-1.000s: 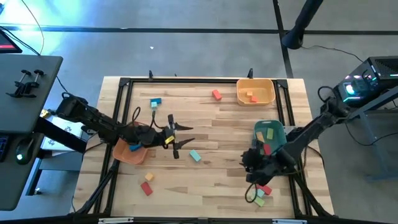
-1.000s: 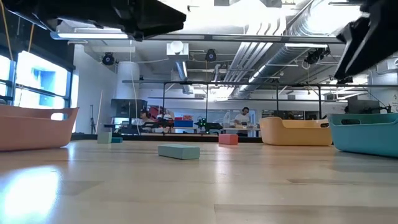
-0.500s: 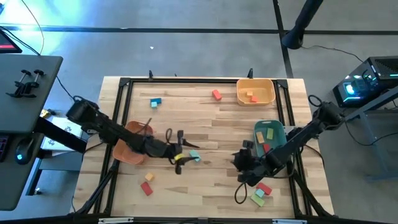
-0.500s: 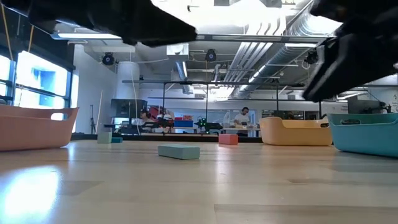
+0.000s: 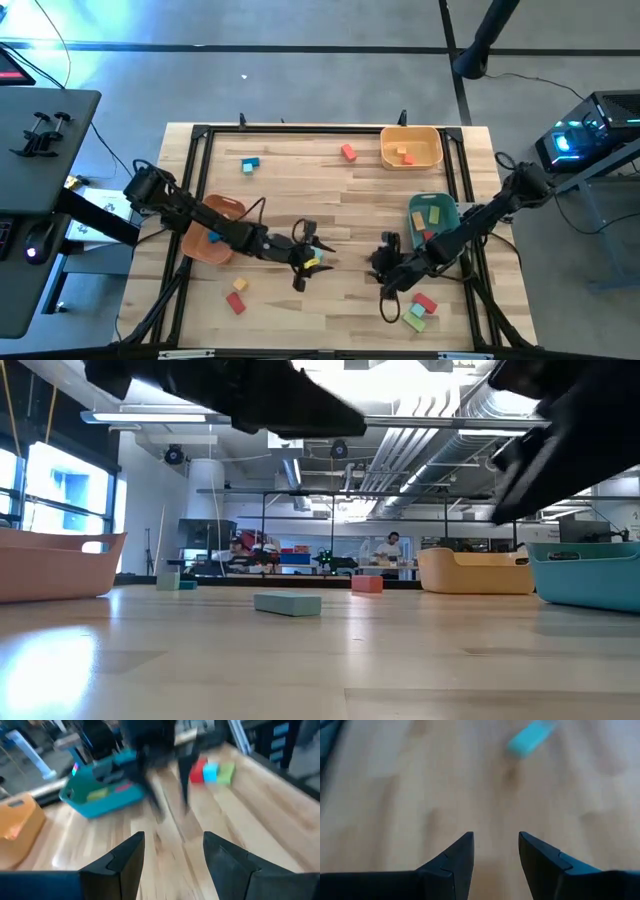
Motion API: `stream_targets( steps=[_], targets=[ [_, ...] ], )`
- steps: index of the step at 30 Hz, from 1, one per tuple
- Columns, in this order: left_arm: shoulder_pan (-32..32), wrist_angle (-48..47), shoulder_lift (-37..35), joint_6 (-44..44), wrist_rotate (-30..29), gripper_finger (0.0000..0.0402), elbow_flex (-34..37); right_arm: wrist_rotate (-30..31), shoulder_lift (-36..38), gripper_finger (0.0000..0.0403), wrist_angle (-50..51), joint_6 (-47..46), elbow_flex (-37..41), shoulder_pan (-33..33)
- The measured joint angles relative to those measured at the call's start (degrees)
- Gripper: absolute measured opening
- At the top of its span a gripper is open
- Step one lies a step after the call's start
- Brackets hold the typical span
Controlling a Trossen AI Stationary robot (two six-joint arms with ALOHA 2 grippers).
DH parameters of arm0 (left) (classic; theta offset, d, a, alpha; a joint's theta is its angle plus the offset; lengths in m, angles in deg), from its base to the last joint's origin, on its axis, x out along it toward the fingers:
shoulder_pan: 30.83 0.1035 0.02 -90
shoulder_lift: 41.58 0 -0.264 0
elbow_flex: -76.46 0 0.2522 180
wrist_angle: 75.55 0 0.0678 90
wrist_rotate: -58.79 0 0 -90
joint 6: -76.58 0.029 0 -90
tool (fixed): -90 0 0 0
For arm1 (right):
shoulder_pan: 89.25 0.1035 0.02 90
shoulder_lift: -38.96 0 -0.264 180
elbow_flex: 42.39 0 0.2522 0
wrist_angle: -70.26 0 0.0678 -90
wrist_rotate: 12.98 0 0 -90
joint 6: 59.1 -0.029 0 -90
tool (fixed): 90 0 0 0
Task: Sort blocks by size
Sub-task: Put the thick red rectangular block into the orange bin
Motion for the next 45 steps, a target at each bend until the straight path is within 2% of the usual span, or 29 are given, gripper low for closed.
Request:
stream_targets(
  steps=[3, 6, 10, 12, 15, 21, 24, 26, 32, 39, 43, 45],
  targets=[
    [0.0, -5.2, 0.0, -0.7, 0.2, 0.0188, -1.3, -10.5, 0.5, 0.0149, 16.2, -8.6, -6.0, 1.3],
    [0.4, -5.5, 0.0, -3.4, -0.6, 0.0188, -1.3, -18.5, 0.5, 0.0149, 31.7, -17.9, -11.5, 4.5],
    [0.9, -5.0, 0.0, -7.7, -1.0, 0.0188, -1.4, -27.7, 0.5, 0.0149, 43.3, -33.3, -15.7, 10.5],
    [1.1, -5.1, 0.0, -8.9, -1.4, 0.0188, -1.4, -30.5, 0.5, 0.0146, 42.9, -40.9, -15.9, 13.5],
    [1.2, -4.8, 0.0, -8.9, -2.6, 0.0188, -1.4, -31.0, 0.2, 0.0137, 41.0, -48.9, -15.3, 17.2],
    [1.6, -3.1, 0.0, -8.9, -3.8, 0.0188, -1.4, -31.4, -2.3, 0.0114, 35.7, -55.8, -9.3, 20.3],
    [1.6, -3.2, 0.0, -8.9, -3.7, 0.0188, -1.4, -32.9, -4.0, 0.01, 35.3, -56.2, -7.7, 20.3],
    [1.5, -3.2, 0.0, -9.0, -3.7, 0.0188, -1.4, -30.8, -4.8, 0.009, 35.1, -54.8, -7.7, 19.5],
    [1.5, -2.8, 0.0, -9.1, -3.7, 0.0188, -1.4, -18.7, -5.3, 0.0072, 34.3, -49.5, -7.7, 13.5],
    [1.5, -2.0, 0.0, -9.9, -3.7, 0.0188, -1.4, 2.2, -5.3, 0.0071, 22.8, -27.3, -7.7, 6.5],
    [1.5, -1.4, 0.0, -9.1, -3.0, 0.0188, -1.4, 5.0, -5.3, 0.0071, 19.3, -17.8, -7.8, 2.6],
    [2.0, 1.4, 1.0, -6.2, 2.0, 0.0188, -1.4, 6.1, -5.0, 0.0071, 20.3, -16.2, -7.8, 1.9]
  ],
)
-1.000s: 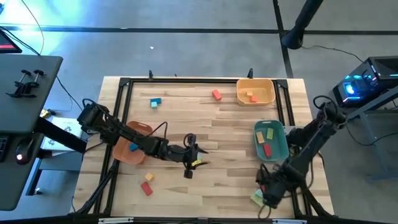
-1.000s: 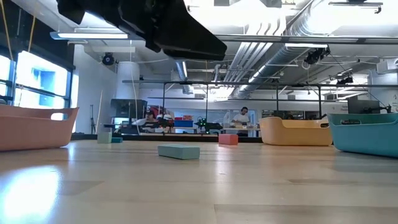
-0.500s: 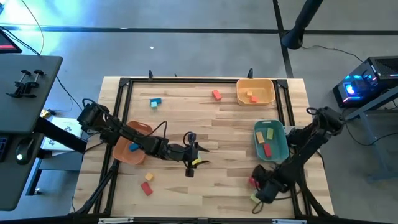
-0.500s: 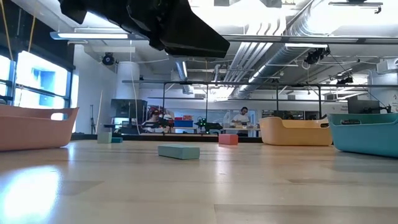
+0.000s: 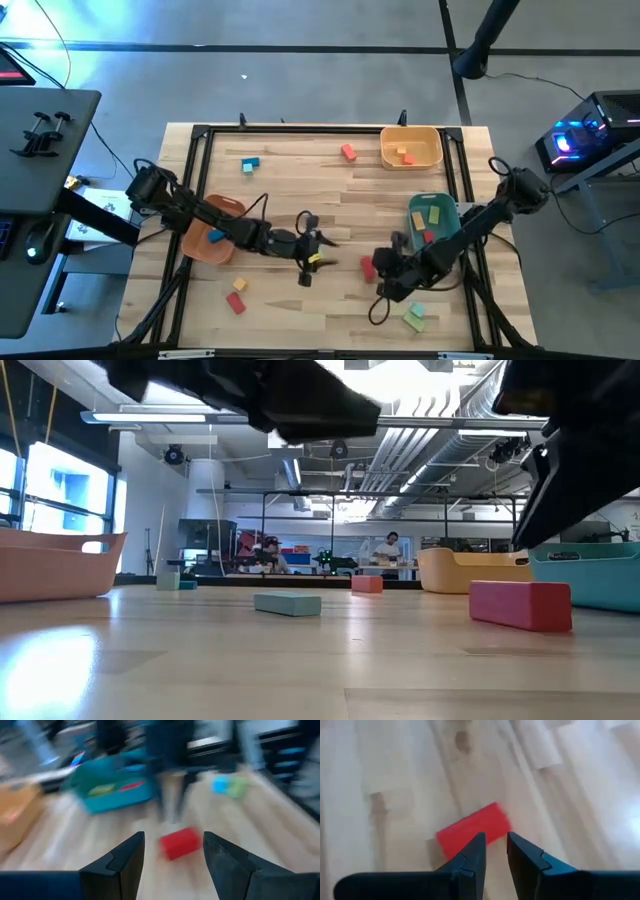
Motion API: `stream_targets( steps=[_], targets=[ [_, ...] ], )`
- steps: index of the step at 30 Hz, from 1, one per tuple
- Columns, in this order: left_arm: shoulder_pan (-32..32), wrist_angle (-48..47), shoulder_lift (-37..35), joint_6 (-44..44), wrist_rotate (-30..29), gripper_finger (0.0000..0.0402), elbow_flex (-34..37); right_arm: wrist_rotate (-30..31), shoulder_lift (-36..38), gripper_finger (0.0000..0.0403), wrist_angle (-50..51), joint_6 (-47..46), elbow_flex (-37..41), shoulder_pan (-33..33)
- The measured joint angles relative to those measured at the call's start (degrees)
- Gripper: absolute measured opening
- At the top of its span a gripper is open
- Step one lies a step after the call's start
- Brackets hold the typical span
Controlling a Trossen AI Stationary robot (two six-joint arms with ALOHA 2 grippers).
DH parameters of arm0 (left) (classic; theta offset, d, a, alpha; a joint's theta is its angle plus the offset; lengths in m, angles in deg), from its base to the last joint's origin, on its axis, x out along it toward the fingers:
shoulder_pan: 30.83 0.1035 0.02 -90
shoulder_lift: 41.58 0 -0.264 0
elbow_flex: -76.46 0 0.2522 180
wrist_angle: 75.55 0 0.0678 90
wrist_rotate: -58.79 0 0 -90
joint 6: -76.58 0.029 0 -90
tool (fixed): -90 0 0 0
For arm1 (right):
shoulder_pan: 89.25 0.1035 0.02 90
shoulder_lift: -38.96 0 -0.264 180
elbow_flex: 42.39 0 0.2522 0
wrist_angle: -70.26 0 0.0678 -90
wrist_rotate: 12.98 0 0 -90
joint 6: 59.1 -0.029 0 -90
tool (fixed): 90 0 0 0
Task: Sort blocks by size
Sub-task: Put the thick red rectangular block into the orange bin
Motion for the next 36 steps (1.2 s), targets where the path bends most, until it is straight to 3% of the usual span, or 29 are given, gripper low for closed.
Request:
stream_targets(
  steps=[4, 8, 14, 17, 20, 25, 27, 31, 36],
  targets=[
    [2.0, 9.5, 4.5, 3.9, 10.5, 0.0188, 0.0, 7.5, 3.1, 0.007, 7.1, -3.1, -1.3, 1.9],
    [5.5, 14.4, 9.9, 2.4, 11.1, 0.0189, -3.0, 14.3, 7.1, 0.007, 19.6, -11.4, -5.4, 6.9],
    [8.2, 0.7, 17.7, 7.4, 20.2, 0.0205, -14.1, 24.0, 11.2, 0.007, 26.3, -17.1, -6.7, 12.8],
    [10.1, -7.5, 21.1, 3.5, 28.7, 0.0226, -22.6, 25.2, 11.6, 0.007, 27.4, -18.3, -6.5, 13.4],
    [10.9, -16.2, 24.1, 6.2, 35.6, 0.0249, -30.7, 25.4, 11.2, 0.007, 27.2, -19.0, -6.5, 13.4],
    [10.3, -33.6, 28.4, 20.8, 34.3, 0.0266, -41.0, 25.5, 10.6, 0.007, 27.1, -18.9, -6.5, 13.8],
    [10.4, -32.3, 29.7, 25.7, 31.1, 0.0266, -42.9, 25.4, 10.5, 0.0071, 27.0, -19.1, -6.5, 14.1],
    [10.4, -31.6, 32.4, 32.4, 30.6, 0.0266, -44.2, 25.4, 10.5, 0.0071, 26.9, -20.4, -6.5, 14.9],
    [11.3, -31.2, 34.6, 30.6, 33.6, 0.0266, -44.6, 25.3, 10.3, 0.0071, 26.9, -21.7, -6.5, 16.4]
  ],
)
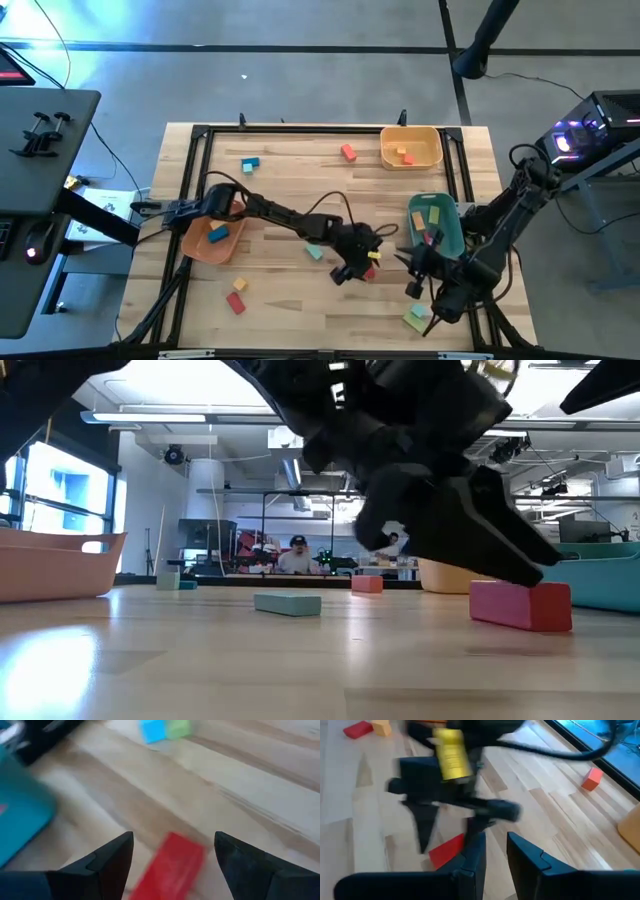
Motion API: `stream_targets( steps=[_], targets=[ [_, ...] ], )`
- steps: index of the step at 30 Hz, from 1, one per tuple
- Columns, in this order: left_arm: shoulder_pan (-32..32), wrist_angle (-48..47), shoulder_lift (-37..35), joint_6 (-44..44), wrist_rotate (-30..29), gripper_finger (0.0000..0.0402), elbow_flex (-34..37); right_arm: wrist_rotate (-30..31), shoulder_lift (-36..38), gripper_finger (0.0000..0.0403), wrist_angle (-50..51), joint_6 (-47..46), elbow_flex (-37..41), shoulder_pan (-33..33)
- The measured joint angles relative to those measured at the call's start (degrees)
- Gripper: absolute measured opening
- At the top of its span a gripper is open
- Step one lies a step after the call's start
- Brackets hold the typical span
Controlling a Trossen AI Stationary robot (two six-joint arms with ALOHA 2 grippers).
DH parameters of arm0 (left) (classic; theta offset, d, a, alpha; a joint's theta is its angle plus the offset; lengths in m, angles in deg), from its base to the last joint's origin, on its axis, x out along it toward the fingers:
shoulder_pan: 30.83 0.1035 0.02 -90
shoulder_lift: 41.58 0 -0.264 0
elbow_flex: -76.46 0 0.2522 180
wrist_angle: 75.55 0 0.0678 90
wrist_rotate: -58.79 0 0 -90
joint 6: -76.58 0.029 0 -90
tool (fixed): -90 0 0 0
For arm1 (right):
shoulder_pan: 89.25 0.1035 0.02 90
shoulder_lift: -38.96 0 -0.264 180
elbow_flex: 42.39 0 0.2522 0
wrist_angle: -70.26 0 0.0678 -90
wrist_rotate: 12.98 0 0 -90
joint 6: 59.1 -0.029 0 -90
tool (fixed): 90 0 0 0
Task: Sort blocks by size
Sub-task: Put the thick red rectangular block into the orange bin
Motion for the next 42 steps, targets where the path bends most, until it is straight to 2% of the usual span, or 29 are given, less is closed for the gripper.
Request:
stream_targets(
  steps=[13, 17, 21, 28, 31, 37, 42],
  targets=[
    [2.1, 0.5, 4.0, -8.4, 0.3, 0.0266, -0.1, 0.9, 0.0, 0.0071, -0.8, 0.0, 0.0, 0.5],
    [2.0, -2.1, 3.2, -11.4, -1.9, 0.0266, -0.1, 0.9, 0.0, 0.0071, -1.0, 0.2, 0.0, 0.5],
    [1.3, -6.6, 0.4, -14.2, -6.7, 0.0266, 0.2, 0.9, 0.0, 0.0071, -0.9, 0.5, 0.0, 0.5],
    [0.5, -7.1, -4.8, -17.6, -1.2, 0.0266, 1.8, 1.2, 0.0, 0.0071, -1.3, 1.6, 0.0, 0.5],
    [0.6, -4.3, -5.0, -21.1, -1.2, 0.0266, 6.0, 1.2, 0.0, 0.0071, -1.6, 2.0, 0.0, 0.6],
    [0.7, 12.1, -5.4, -24.3, -5.0, 0.0266, 15.6, 2.5, 0.0, 0.0071, -1.7, 3.0, 0.0, 0.6],
    [0.5, 22.2, -5.5, -27.7, -7.4, 0.0266, 19.8, 2.9, 0.0, 0.0071, -1.8, 3.0, 0.0, 0.6]
  ],
)
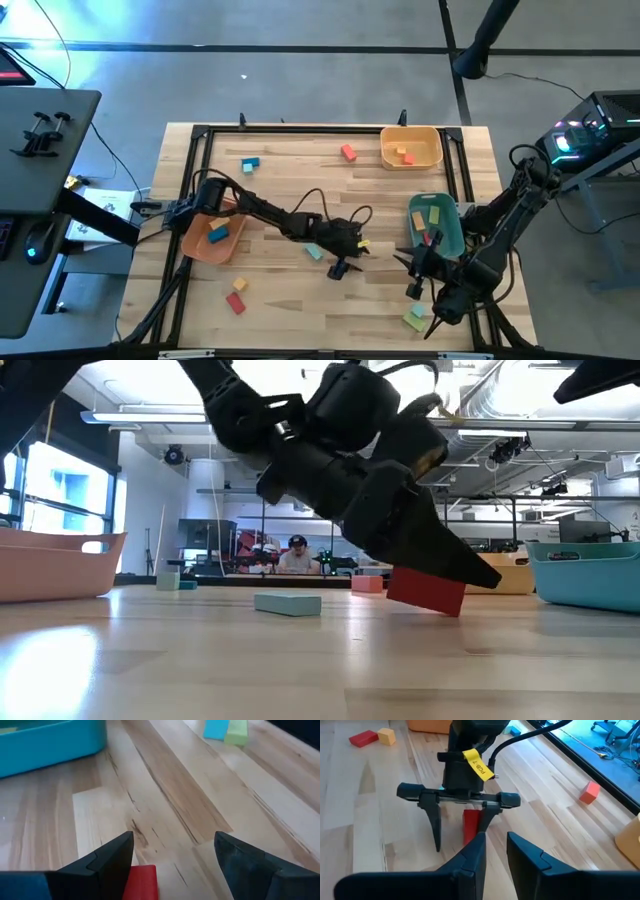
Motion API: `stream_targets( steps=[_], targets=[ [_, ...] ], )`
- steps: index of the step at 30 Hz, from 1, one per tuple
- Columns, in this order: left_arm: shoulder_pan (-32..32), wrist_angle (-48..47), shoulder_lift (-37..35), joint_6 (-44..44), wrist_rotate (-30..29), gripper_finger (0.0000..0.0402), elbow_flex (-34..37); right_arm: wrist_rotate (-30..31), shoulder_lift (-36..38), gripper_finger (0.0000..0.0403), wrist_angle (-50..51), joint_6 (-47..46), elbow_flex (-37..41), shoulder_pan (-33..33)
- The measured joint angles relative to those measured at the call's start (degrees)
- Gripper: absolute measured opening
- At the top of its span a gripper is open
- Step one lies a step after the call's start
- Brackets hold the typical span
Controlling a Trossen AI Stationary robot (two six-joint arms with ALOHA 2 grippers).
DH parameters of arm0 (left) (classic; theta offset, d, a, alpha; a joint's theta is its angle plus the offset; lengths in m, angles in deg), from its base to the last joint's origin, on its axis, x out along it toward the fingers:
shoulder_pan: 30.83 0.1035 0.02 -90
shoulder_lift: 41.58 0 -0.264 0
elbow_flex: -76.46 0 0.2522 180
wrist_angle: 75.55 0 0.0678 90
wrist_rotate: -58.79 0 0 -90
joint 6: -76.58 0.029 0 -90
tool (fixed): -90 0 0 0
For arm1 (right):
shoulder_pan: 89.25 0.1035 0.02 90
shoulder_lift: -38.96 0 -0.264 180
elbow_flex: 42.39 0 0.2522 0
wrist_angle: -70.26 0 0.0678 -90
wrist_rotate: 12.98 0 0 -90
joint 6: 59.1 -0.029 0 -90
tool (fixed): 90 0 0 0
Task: Sort blocks by size
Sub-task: Put the thick red rectangular block into the orange bin
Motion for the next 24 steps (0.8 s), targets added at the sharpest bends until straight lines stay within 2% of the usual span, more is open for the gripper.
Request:
stream_targets(
  steps=[9, 15, 18, 22, 24],
  targets=[
    [-1.0, 3.5, -0.6, -1.8, -1.7, 0.0266, 0.2, 0.0, 0.0, 0.0071, 0.0, 1.2, 0.0, 0.0],
    [-4.4, -0.5, -5.3, 4.0, -13.9, 0.0266, 0.1, 0.0, 0.0, 0.0071, -0.4, 1.1, 0.0, 0.0],
    [-5.0, -2.5, -5.6, 3.8, -14.4, 0.0266, 0.3, 0.0, 0.0, 0.0071, -0.6, 1.3, 0.0, 0.0],
    [-2.9, 3.1, -5.5, 1.8, -17.4, 0.0266, 5.6, 0.4, -0.1, 0.0071, 0.0, 1.6, 0.0, 0.0],
    [-1.5, 8.6, -5.4, -0.5, -16.4, 0.0266, 9.0, 0.9, 0.0, 0.0071, 0.0, 2.0, 0.0, -0.3]
  ],
)
